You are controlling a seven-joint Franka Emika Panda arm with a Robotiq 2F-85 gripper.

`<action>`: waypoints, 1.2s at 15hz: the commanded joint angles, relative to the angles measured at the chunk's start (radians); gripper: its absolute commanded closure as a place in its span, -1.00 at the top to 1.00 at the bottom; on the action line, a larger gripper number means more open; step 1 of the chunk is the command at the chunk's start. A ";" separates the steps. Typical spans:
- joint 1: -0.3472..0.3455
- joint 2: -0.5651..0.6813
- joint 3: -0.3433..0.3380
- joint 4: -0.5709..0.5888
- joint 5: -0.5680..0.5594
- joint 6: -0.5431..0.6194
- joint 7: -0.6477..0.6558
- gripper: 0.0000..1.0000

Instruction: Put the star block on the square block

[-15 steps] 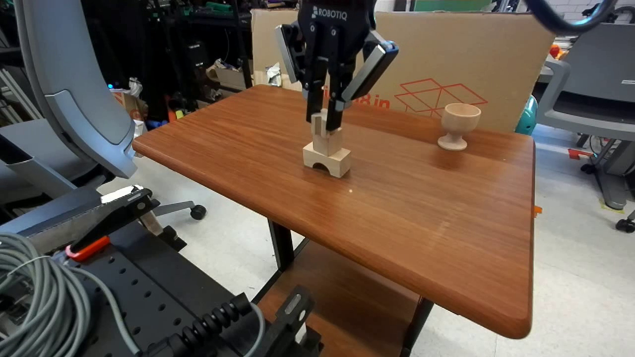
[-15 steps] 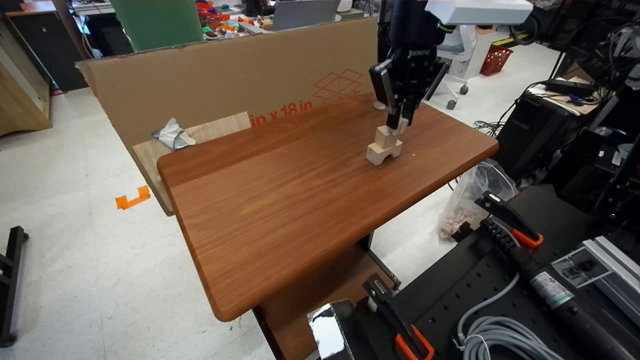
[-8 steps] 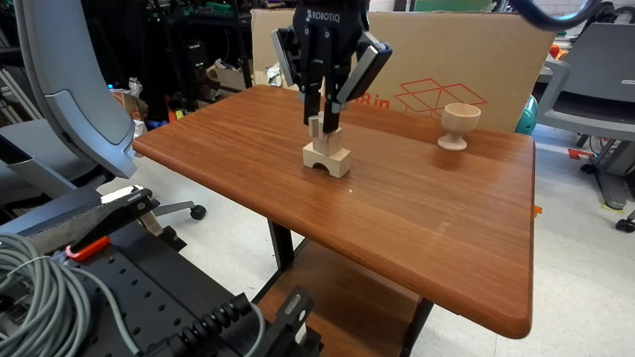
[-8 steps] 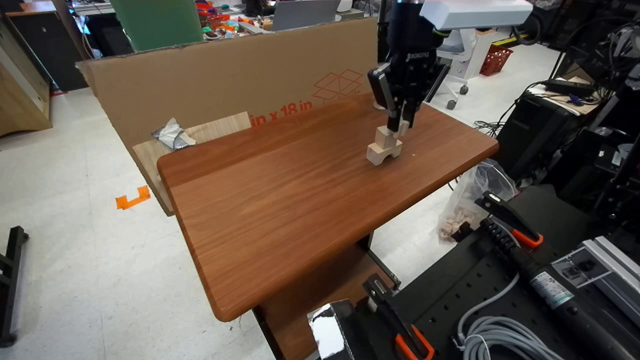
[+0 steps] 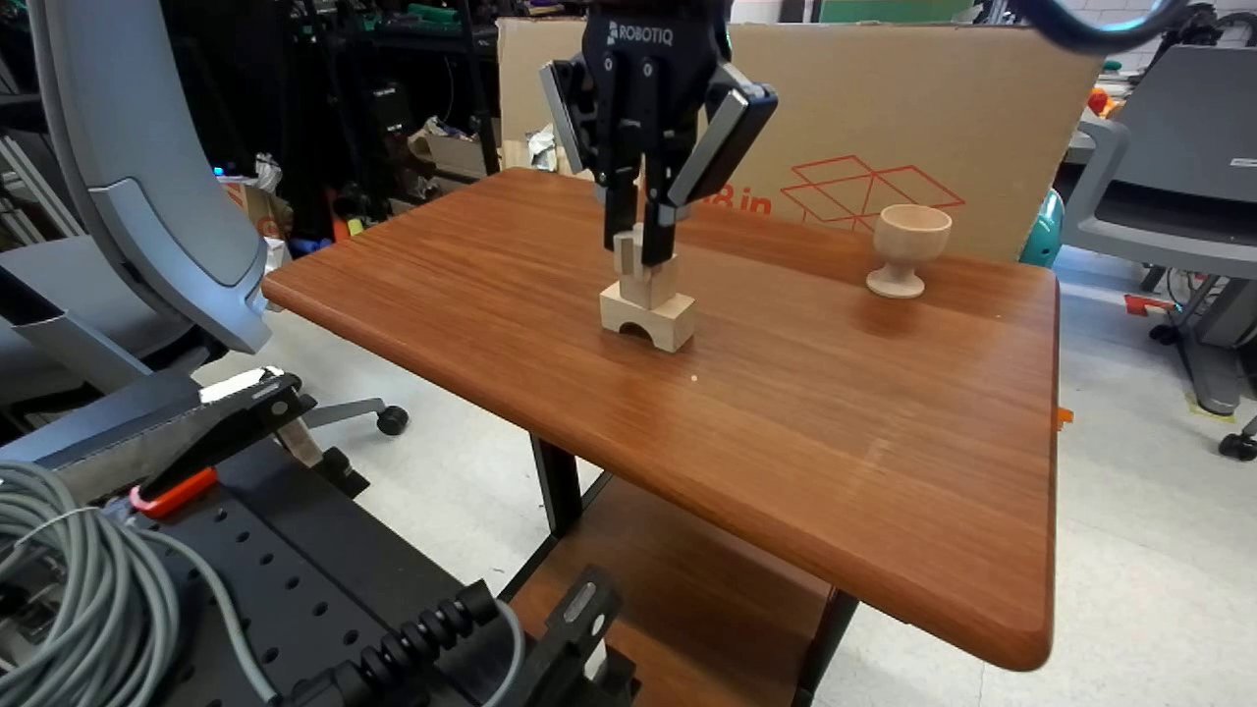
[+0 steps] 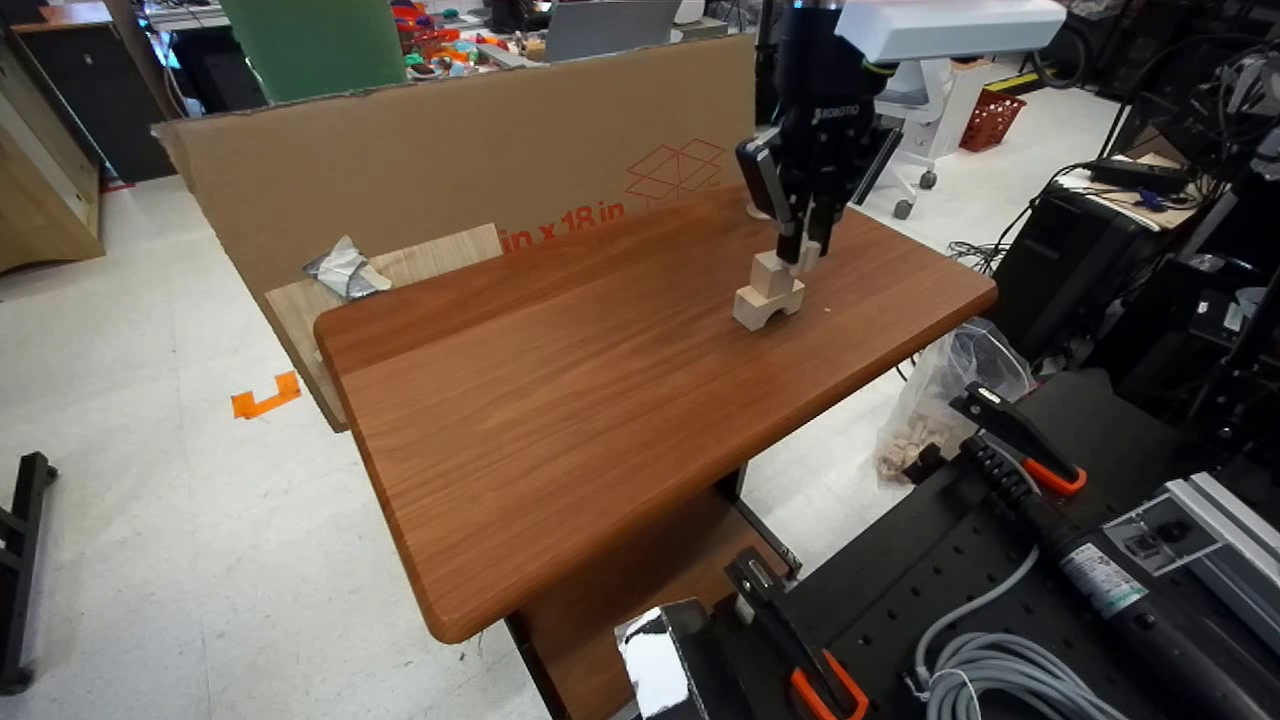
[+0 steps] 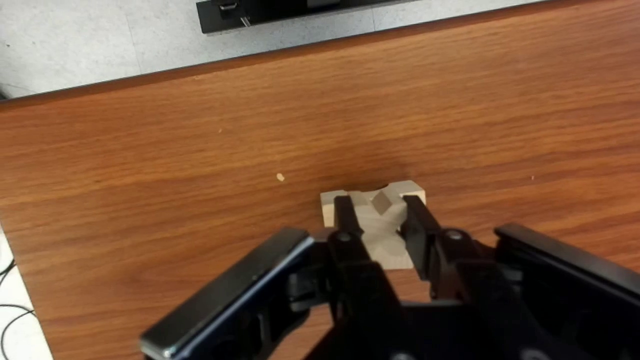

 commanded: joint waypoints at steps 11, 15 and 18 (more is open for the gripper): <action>0.036 0.041 -0.012 0.064 -0.054 -0.024 0.086 0.20; 0.038 0.039 -0.010 0.063 -0.062 -0.036 0.108 0.77; 0.035 -0.024 -0.005 0.042 -0.056 -0.063 0.088 1.00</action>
